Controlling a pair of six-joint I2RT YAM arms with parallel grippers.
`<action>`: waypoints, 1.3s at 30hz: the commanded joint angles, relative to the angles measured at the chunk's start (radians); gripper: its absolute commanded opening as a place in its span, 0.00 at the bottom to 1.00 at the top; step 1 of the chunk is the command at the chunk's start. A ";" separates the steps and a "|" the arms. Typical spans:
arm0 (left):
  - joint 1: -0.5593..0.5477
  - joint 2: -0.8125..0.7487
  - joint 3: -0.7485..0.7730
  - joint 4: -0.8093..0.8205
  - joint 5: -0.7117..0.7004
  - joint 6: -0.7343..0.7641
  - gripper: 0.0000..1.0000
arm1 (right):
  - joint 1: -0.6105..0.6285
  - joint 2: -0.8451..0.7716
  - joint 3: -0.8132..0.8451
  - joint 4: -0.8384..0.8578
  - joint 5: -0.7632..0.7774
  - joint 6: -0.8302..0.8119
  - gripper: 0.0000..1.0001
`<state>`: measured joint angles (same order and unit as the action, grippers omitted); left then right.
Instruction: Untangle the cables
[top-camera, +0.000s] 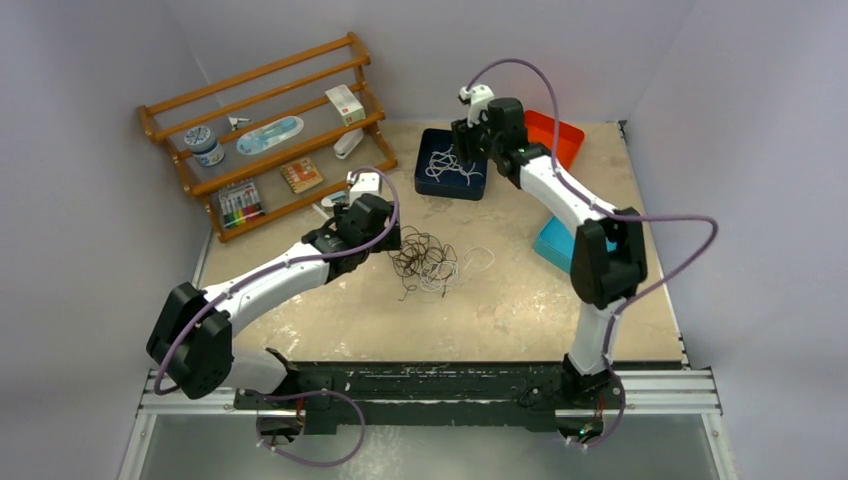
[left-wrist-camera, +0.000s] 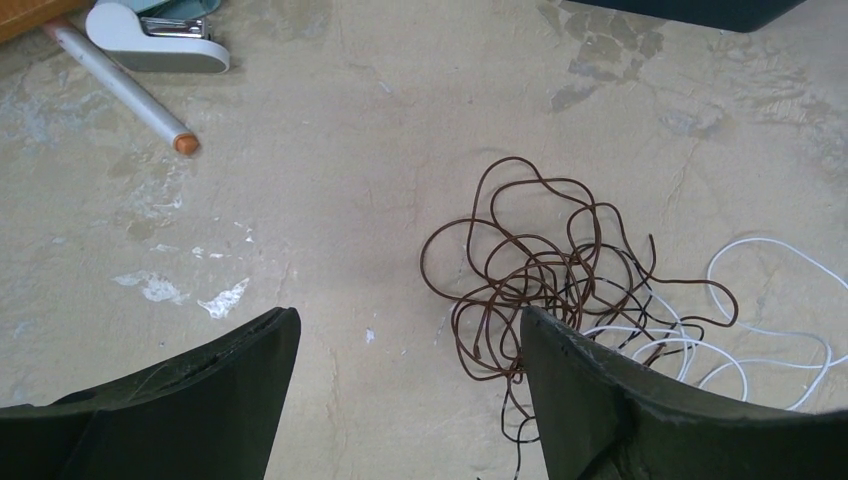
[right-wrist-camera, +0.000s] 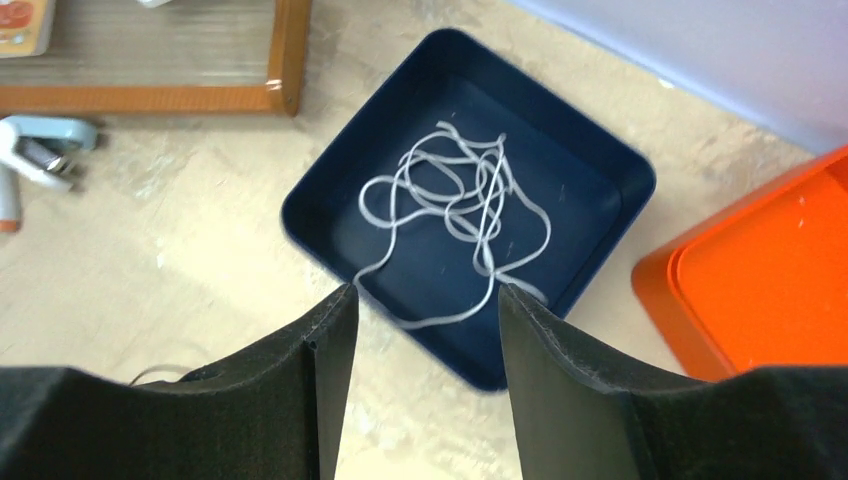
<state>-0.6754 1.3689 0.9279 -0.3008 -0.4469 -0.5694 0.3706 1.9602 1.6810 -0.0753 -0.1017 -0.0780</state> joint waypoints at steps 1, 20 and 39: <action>0.002 0.028 0.033 0.081 0.046 0.039 0.81 | -0.008 -0.225 -0.191 0.198 -0.065 0.110 0.57; -0.100 0.194 0.134 0.204 0.201 0.092 0.77 | -0.009 -0.811 -0.960 0.112 0.059 0.627 0.55; -0.153 0.231 0.177 0.189 0.191 0.132 0.75 | -0.019 -0.606 -1.110 0.316 -0.027 0.768 0.55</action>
<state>-0.8272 1.6119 1.0718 -0.1368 -0.2398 -0.4561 0.3611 1.3254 0.5816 0.1558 -0.1078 0.6605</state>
